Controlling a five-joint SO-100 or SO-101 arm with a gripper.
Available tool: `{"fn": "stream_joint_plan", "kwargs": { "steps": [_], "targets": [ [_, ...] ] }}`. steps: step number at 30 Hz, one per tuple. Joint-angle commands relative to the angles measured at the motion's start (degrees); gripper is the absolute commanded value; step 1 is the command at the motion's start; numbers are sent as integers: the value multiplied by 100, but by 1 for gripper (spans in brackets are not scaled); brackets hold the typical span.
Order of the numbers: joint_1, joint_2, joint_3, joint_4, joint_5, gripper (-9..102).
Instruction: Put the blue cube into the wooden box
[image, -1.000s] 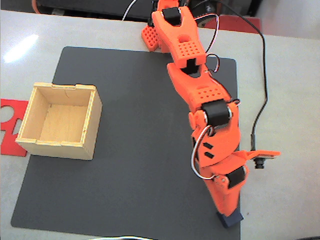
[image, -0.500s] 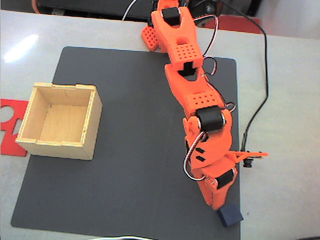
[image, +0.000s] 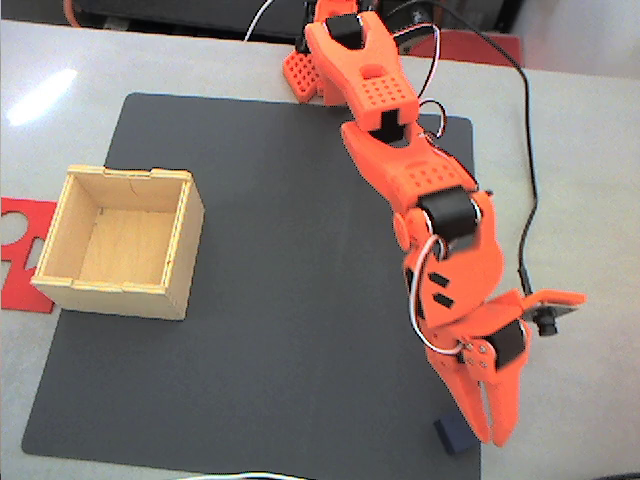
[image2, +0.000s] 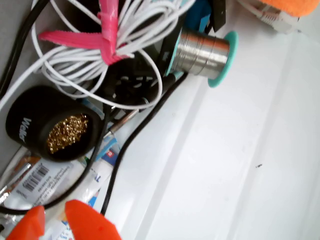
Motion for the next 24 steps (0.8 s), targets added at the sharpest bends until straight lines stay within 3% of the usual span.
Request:
{"fn": "stream_joint_plan", "kwargs": {
  "steps": [1, 24],
  "targets": [
    [-149, -114, -97, -264, -88, 4],
    [88, -264, -18, 1257, -281, 3]
  ]
}}
